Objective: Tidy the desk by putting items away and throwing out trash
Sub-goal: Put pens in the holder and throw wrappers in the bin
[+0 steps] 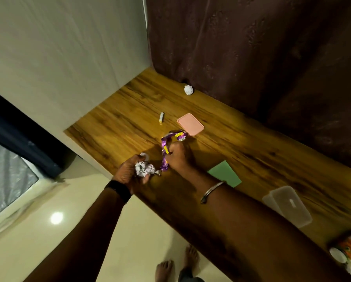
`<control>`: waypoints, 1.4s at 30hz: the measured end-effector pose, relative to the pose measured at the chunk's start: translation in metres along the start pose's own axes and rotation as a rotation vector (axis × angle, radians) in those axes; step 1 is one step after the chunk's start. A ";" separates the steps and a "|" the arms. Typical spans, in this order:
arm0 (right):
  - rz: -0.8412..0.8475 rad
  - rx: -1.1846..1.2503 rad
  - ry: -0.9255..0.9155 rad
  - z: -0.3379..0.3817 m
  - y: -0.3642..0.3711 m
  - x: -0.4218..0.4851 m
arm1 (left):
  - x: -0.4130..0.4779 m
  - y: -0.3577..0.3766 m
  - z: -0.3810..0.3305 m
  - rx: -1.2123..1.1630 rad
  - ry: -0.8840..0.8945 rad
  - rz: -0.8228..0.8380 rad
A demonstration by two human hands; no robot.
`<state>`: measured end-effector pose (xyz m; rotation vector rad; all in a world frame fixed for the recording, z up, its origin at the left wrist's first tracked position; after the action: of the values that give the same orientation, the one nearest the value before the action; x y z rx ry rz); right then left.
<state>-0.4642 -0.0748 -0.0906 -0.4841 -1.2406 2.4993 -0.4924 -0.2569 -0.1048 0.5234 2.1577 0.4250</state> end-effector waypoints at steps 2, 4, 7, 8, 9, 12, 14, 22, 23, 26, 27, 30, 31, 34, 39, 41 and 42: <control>-0.107 0.037 -0.016 -0.007 -0.020 0.010 | 0.007 0.005 -0.001 -0.009 0.007 -0.005; -0.217 -0.057 -0.124 -0.007 -0.043 0.022 | 0.014 0.014 -0.001 0.004 0.013 -0.023; -0.145 -0.208 -0.333 -0.008 -0.052 0.043 | 0.022 0.025 0.004 0.010 -0.006 -0.038; -0.064 -0.234 -0.385 -0.006 -0.051 0.046 | 0.024 0.030 0.005 0.011 -0.012 -0.032; 0.001 -0.242 -0.447 -0.006 -0.047 0.047 | 0.028 0.030 0.006 -0.003 -0.007 -0.037; 0.072 -0.272 -0.551 -0.014 -0.033 0.049 | 0.034 0.037 0.007 -0.015 -0.010 -0.036; 0.156 -0.281 -0.476 -0.027 -0.024 0.051 | 0.037 0.043 0.007 0.017 -0.014 -0.019; 0.249 0.096 -0.459 -0.027 -0.045 0.036 | 0.026 0.084 0.008 0.063 -0.158 0.104; 0.265 0.081 -0.467 -0.028 -0.046 0.036 | 0.024 0.088 0.008 0.065 -0.188 0.120; 0.280 0.100 -0.458 -0.036 -0.050 0.035 | 0.020 0.098 0.005 0.065 -0.216 0.169; 0.272 0.106 -0.451 -0.038 -0.054 0.035 | 0.021 0.102 0.003 0.068 -0.220 0.180; 0.209 0.146 -0.423 -0.037 -0.075 0.031 | 0.022 0.119 -0.004 0.119 -0.224 0.189; 0.212 0.167 -0.411 -0.037 -0.081 0.031 | 0.023 0.125 -0.007 0.138 -0.206 0.182; 0.237 0.217 -0.363 -0.040 -0.095 0.038 | 0.027 0.143 -0.017 0.129 -0.140 0.197; 0.081 0.206 -0.333 -0.030 -0.108 0.062 | 0.041 0.155 -0.047 0.191 -0.013 0.218; 0.070 0.231 -0.304 -0.029 -0.109 0.070 | 0.053 0.154 -0.056 0.177 -0.049 0.210; 0.078 0.263 -0.292 -0.029 -0.109 0.069 | 0.055 0.154 -0.057 0.155 -0.065 0.208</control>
<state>-0.5003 0.0368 -0.0304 -0.1066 -0.9769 2.8223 -0.5355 -0.1036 -0.0356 0.8419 2.0912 0.3498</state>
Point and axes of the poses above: each hand's wrist, its own x-axis towards the middle knuckle, its own y-axis out of the palm, z = x × y, the point moved 4 cm from there along x, towards the middle knuckle, and after that the axes turned 5 degrees about -y, right-handed, at the moved point
